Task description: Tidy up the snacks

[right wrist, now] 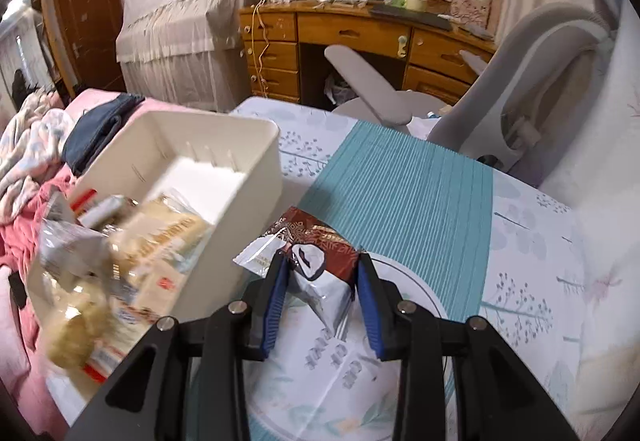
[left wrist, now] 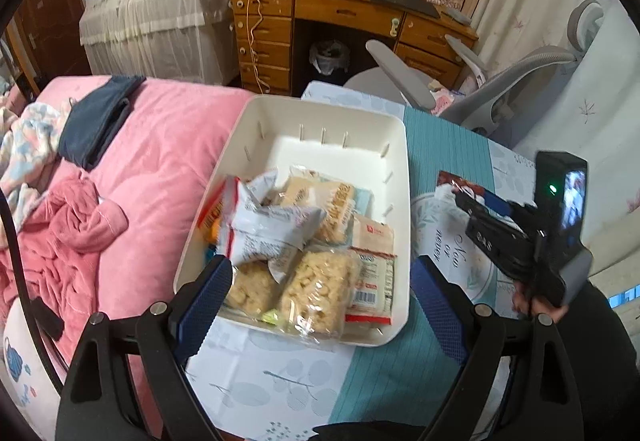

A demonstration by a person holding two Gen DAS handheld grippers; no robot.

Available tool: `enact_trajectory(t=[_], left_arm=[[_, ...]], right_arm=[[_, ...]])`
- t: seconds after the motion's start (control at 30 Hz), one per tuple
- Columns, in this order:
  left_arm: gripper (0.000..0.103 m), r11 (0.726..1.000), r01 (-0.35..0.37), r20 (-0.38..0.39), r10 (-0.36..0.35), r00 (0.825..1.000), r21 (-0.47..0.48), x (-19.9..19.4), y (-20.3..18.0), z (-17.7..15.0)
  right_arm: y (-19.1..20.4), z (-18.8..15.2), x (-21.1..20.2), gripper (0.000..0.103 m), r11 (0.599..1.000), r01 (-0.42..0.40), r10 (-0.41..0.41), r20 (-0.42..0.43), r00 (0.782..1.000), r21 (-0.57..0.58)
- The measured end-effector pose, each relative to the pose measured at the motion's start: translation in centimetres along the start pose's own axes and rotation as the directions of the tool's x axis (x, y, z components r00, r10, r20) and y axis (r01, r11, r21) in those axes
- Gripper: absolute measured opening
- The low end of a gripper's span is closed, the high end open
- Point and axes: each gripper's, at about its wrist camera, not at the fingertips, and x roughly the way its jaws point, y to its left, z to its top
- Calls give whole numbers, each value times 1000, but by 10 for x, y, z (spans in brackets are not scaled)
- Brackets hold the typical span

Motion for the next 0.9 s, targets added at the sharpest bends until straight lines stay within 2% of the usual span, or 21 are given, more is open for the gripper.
enact_trajectory(t=[0.2,0.53,0.67,0.77,0.9], left_arm=[[90,997,53,46,-55,997,54,-11,21,14],[90,973,141,89,-159,983,180,-19,55,32],[90,964,154,98,-178,979,215,-19,62,34],[90,960,163,86,-187,979,229,-19,61,33],[90,954,160,86,-187,979,253,-23,54,30]], right_arm=[[31,-3,-27,35,997,7,-9,15,1000,80],[93,-18,-38,37,966,-23,18,19,1000,257],[105,-22,-37,42,949,-24,19,21,1000,314],[110,-26,-41,44,945,28,-32,6,999,327],[109,-37,-54,57,937,59,-59,-10,998,343]])
